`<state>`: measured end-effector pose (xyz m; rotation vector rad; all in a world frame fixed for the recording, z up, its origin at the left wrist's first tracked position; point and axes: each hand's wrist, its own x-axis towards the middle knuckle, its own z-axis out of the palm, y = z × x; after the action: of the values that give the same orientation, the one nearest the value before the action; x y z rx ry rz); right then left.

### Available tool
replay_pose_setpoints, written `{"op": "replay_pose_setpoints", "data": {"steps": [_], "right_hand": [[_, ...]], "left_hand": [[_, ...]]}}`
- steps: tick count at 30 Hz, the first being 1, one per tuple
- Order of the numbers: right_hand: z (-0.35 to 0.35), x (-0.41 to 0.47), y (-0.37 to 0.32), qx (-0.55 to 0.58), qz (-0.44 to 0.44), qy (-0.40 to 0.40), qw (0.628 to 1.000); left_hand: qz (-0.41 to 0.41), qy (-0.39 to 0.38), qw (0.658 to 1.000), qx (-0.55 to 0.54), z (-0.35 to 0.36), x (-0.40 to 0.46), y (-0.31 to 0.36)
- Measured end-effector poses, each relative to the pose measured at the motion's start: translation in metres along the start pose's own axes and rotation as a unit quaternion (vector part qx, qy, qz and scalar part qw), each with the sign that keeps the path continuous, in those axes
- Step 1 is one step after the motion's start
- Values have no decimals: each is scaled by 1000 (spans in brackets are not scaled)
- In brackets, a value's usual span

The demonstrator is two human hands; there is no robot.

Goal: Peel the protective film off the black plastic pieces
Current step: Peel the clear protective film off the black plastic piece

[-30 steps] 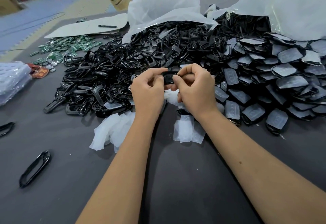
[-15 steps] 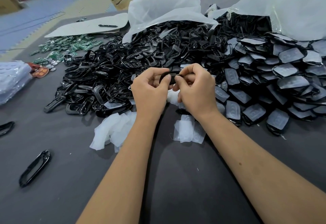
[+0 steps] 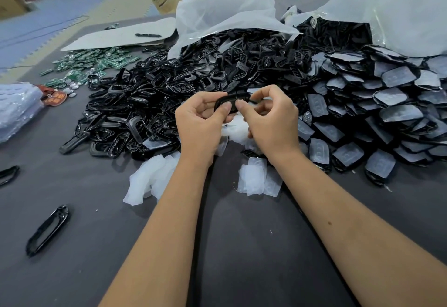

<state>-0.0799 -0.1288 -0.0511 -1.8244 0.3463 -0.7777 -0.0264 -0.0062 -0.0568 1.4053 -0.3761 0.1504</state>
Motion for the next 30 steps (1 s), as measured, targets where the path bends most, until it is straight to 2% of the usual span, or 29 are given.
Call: {"op": "replay_pose_setpoints", "data": {"steps": [3, 15, 21, 24, 30], "right_hand": [[-2, 2, 2, 46, 13, -49, 998], [-6, 4, 4, 176, 61, -130, 974], [-9, 6, 4, 198, 64, -164, 964], [-8, 5, 5, 173, 64, -151, 971], [-4, 1, 3, -7, -20, -53, 998]], "left_hand": [[3, -13, 1000, -7, -1, 0, 1], [-32, -46, 998, -35, -4, 2, 6], [-63, -51, 994, -80, -7, 3, 7], [-56, -52, 994, -76, -7, 3, 6], [-10, -36, 999, -19, -3, 1, 3]]}}
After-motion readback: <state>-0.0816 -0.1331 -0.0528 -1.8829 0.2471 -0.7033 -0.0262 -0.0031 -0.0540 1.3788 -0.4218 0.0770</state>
